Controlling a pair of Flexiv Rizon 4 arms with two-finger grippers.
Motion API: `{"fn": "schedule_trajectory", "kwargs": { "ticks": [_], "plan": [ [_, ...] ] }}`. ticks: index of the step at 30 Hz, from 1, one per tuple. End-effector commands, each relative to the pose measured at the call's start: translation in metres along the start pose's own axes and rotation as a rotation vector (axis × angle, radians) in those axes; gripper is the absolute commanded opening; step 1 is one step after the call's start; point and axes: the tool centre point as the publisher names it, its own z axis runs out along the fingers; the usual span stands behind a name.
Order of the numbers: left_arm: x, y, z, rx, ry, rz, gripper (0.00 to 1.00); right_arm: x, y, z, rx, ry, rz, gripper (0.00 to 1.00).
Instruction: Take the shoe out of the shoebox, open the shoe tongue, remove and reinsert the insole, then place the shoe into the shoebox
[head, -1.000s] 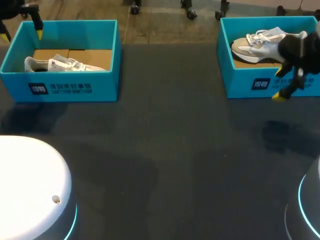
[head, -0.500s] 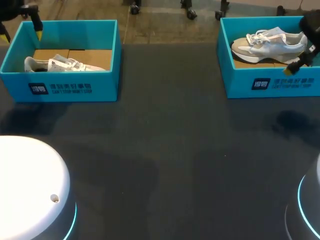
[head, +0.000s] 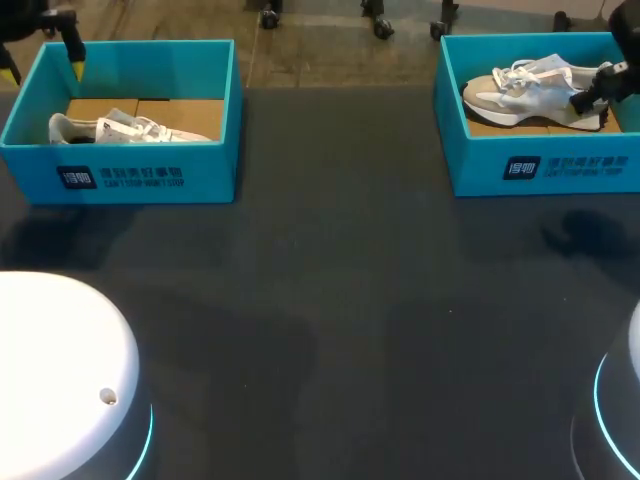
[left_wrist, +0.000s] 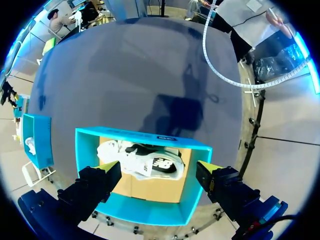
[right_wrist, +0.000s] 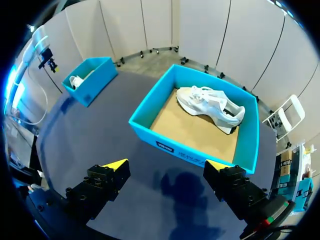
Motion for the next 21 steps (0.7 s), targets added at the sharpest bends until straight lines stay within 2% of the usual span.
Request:
{"fn": "schedule_trajectory", "kwargs": {
  "ticks": [1,9,10,11,12,13,15,19,21],
  "plan": [
    [0.0,-0.002,0.0,-0.004,0.001,0.0,1.0,0.002,-0.005,-0.002,-0.012,-0.003,0.0,1.0],
    [0.0,-0.002,0.0,-0.004,0.001,0.0,1.0,0.002,-0.005,-0.002,-0.012,-0.003,0.0,1.0],
    [0.0,-0.002,0.0,-0.004,0.001,0.0,1.0,-0.003,-0.001,0.0,-0.046,-0.03,0.083,1.0],
    [0.0,-0.002,0.0,-0.004,0.001,0.0,1.0,-0.007,0.003,0.001,-0.041,-0.101,0.128,1.0],
    [0.0,-0.002,0.0,-0.004,0.001,0.0,1.0,-0.011,0.006,0.004,-0.012,-0.122,0.198,1.0],
    [0.0,-0.002,0.0,-0.004,0.001,0.0,1.0,-0.014,0.006,0.007,0.063,-0.175,0.227,1.0],
    [0.0,-0.002,0.0,-0.004,0.001,0.0,1.0,-0.019,0.009,0.009,0.049,-0.206,0.313,1.0],
    [0.0,-0.002,0.0,-0.004,0.001,0.0,1.0,-0.029,0.017,0.009,0.138,-0.299,0.371,1.0],
    [0.0,-0.002,0.0,-0.004,0.001,0.0,1.0,-0.038,0.022,0.01,0.137,-0.314,0.401,1.0]
  ]
}}
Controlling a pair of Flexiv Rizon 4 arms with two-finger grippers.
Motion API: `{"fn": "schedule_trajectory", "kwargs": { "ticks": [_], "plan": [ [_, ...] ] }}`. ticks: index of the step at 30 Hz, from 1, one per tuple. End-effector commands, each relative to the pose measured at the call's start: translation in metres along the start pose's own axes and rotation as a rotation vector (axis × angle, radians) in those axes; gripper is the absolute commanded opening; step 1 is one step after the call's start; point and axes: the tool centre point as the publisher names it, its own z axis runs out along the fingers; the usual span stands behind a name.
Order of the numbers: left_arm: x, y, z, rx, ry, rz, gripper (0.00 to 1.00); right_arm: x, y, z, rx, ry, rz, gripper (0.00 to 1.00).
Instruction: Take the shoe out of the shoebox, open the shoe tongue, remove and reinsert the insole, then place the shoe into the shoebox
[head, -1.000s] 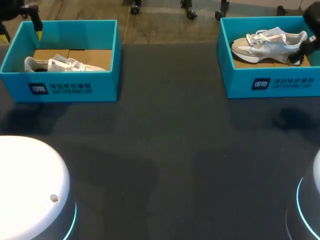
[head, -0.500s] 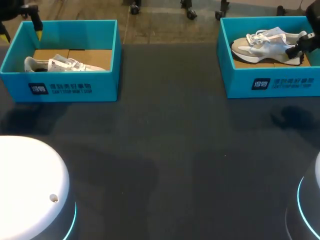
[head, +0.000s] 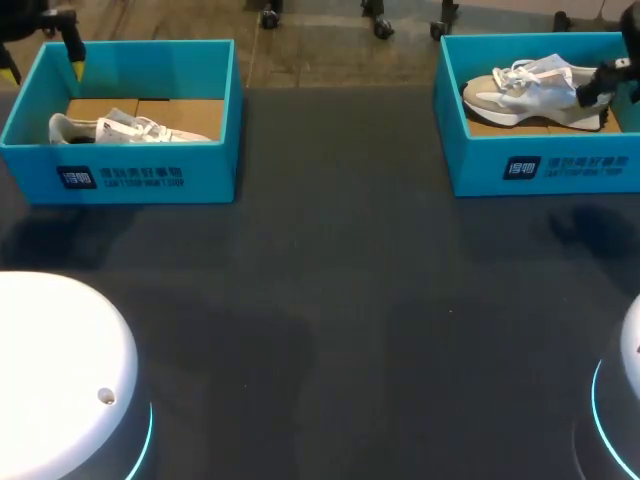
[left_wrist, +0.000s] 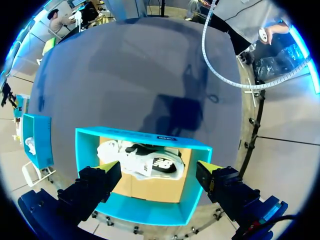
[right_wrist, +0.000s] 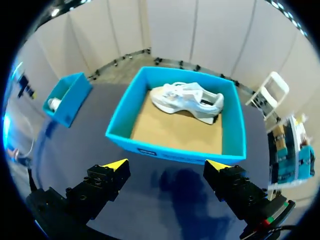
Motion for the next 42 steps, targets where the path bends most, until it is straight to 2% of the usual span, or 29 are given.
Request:
{"fn": "schedule_trajectory", "kwargs": {
  "ticks": [1,3,7,9,10,12,26,28,29,30,31,32,33,35,36,42],
  "plan": [
    [0.0,-0.002,0.0,-0.004,0.001,0.0,1.0,-0.006,0.023,0.006,0.133,-0.199,0.177,1.0],
    [0.0,-0.002,0.0,-0.004,0.001,0.0,1.0,-0.014,0.029,0.012,0.118,-0.215,0.256,1.0],
    [0.0,-0.002,0.0,-0.004,0.001,0.0,1.0,-0.03,0.051,0.027,0.078,-0.239,0.321,1.0],
    [0.0,-0.002,0.0,-0.004,0.001,0.0,1.0,-0.038,0.065,0.032,0.026,-0.233,0.351,1.0],
    [0.0,-0.002,0.0,-0.004,0.001,0.0,1.0,-0.041,0.071,0.034,0.024,-0.225,0.357,1.0],
    [0.0,-0.002,0.0,-0.004,0.001,0.0,1.0,-0.042,0.086,0.032,-0.045,-0.205,0.271,1.0],
    [0.0,-0.002,0.0,-0.004,0.001,0.0,1.0,-0.042,0.086,0.032,-0.045,-0.205,0.271,1.0],
    [0.0,-0.002,0.0,-0.004,0.001,0.0,1.0,-0.05,0.091,0.048,-0.018,-0.221,0.353,1.0],
    [0.0,-0.002,0.0,-0.004,0.001,0.0,1.0,-0.055,0.094,0.052,-0.009,-0.267,0.4,1.0],
    [0.0,-0.002,0.0,-0.004,0.001,0.0,1.0,-0.06,0.099,0.054,-0.026,-0.249,0.474,1.0],
    [0.0,-0.002,0.0,-0.004,0.001,0.0,1.0,-0.063,0.101,0.055,-0.008,-0.255,0.496,1.0],
    [0.0,-0.002,0.0,-0.004,0.001,0.0,1.0,-0.066,0.104,0.057,0.003,-0.276,0.479,1.0],
    [0.0,-0.002,0.0,-0.004,0.001,0.0,1.0,-0.071,0.108,0.059,0.028,-0.286,0.523,1.0],
    [0.0,-0.002,0.0,-0.004,0.001,0.0,1.0,-0.079,0.112,0.063,0.026,-0.279,0.534,1.0],
    [0.0,-0.002,0.0,-0.004,0.001,0.0,1.0,-0.082,0.114,0.065,0.05,-0.321,0.546,1.0],
    [0.0,-0.002,0.0,-0.004,0.001,0.0,1.0,-0.096,0.123,0.083,0.1,-0.288,0.556,1.0]
  ]
}}
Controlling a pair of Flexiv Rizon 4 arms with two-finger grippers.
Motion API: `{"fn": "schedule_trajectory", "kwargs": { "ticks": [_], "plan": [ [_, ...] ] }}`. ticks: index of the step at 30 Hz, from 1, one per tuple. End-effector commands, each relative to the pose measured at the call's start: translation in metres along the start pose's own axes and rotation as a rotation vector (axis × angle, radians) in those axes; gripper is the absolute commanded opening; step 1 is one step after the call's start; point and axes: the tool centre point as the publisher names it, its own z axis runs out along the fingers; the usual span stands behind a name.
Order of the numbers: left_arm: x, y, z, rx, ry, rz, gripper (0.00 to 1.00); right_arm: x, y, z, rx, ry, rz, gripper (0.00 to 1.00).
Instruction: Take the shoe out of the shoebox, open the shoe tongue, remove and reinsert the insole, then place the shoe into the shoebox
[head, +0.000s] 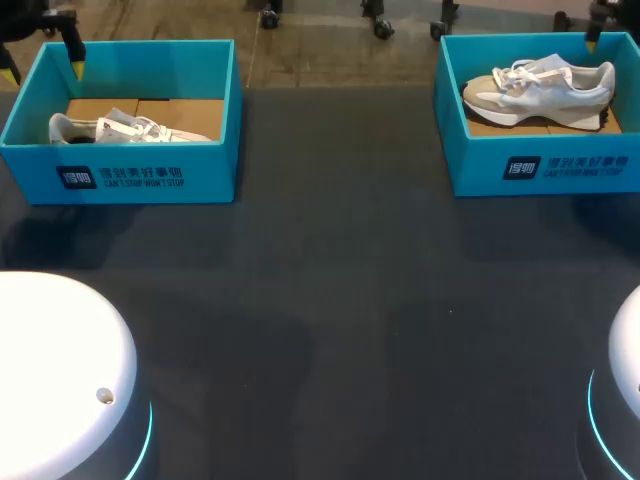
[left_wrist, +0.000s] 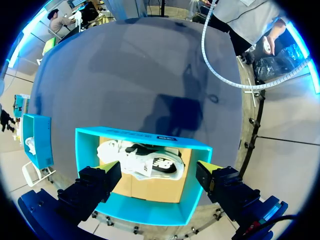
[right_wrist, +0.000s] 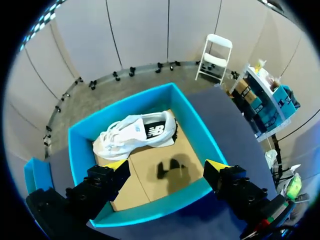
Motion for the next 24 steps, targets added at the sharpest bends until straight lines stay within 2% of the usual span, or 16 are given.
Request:
{"fn": "schedule_trajectory", "kwargs": {
  "ticks": [1,15,18,20,22,23,24],
  "plan": [
    [0.0,-0.002,0.0,-0.003,0.002,0.0,1.0,0.008,0.023,0.02,0.076,0.009,-0.014,1.0],
    [0.0,-0.002,0.0,-0.003,0.002,0.0,1.0,0.0,0.059,0.064,0.221,0.012,-0.112,1.0],
    [0.0,-0.002,0.0,-0.003,0.002,0.0,1.0,0.001,0.061,0.075,0.248,0.006,-0.138,0.96],
    [0.0,-0.002,0.0,-0.003,0.002,0.0,1.0,0.001,0.062,0.083,0.267,-0.004,-0.149,0.83],
    [0.0,-0.002,0.0,-0.003,0.002,0.0,1.0,0.002,0.06,0.091,0.283,-0.017,-0.162,0.77],
    [0.0,-0.002,0.0,-0.003,0.002,0.0,1.0,0.002,0.059,0.095,0.295,-0.025,-0.169,0.66],
    [0.0,-0.002,0.0,-0.003,0.002,0.0,1.0,0.002,0.059,0.1,0.295,-0.027,-0.163,0.65]
  ]
}}
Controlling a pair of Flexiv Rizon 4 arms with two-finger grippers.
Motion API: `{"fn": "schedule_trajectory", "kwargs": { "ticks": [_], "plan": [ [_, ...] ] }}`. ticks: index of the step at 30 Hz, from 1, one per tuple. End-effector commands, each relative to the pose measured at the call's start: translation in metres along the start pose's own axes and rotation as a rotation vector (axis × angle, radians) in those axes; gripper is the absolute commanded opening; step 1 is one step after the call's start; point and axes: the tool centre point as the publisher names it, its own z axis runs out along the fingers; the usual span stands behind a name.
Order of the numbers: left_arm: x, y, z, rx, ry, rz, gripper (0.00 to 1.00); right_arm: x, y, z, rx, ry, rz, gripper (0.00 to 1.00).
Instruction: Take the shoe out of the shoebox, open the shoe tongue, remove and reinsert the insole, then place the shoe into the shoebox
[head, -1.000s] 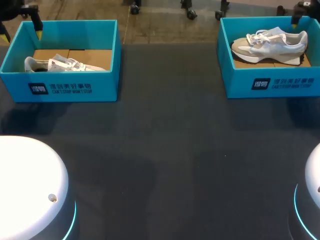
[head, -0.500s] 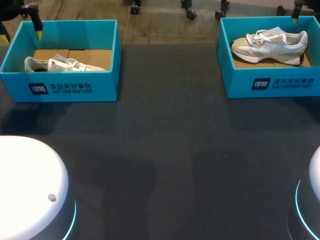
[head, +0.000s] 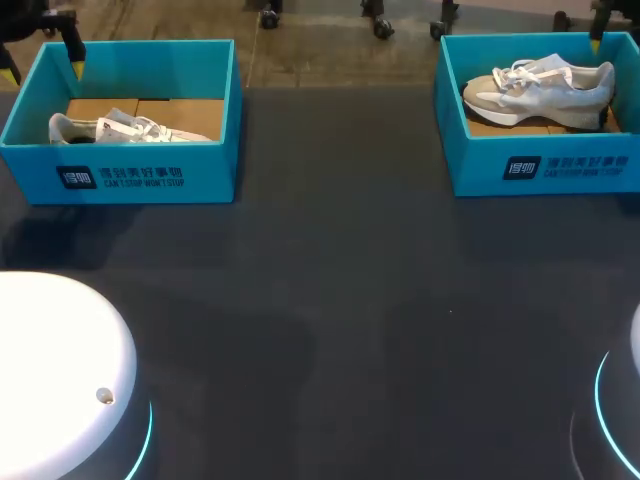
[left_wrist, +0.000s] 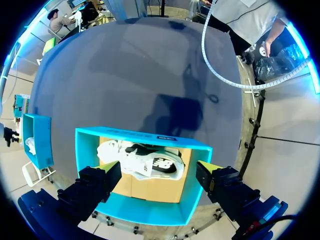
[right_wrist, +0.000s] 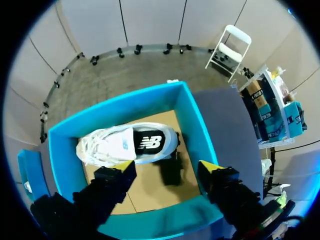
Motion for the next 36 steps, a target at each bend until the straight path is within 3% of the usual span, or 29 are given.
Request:
{"fn": "schedule_trajectory", "kwargs": {
  "ticks": [1,7,15,20,25,36],
  "plan": [
    [0.0,-0.002,0.0,-0.003,0.002,0.0,1.0,0.004,0.011,0.021,0.116,-0.011,0.007,0.66],
    [0.0,-0.002,0.0,-0.003,0.002,0.0,1.0,0.002,0.014,0.036,0.143,-0.015,-0.001,0.73],
    [0.0,-0.002,0.0,-0.003,0.002,0.0,1.0,0.0,0.015,0.061,0.182,-0.028,-0.015,0.55],
    [0.0,-0.002,0.0,-0.003,0.002,0.0,1.0,-0.001,0.015,0.073,0.205,-0.031,-0.025,0.64],
    [0.0,-0.002,0.0,-0.003,0.002,0.0,1.0,-0.005,0.017,0.079,0.212,-0.058,-0.033,0.58],
    [0.0,-0.002,0.0,-0.003,0.002,0.0,1.0,-0.008,0.02,0.1,0.206,-0.084,-0.053,0.59]
  ]
}}
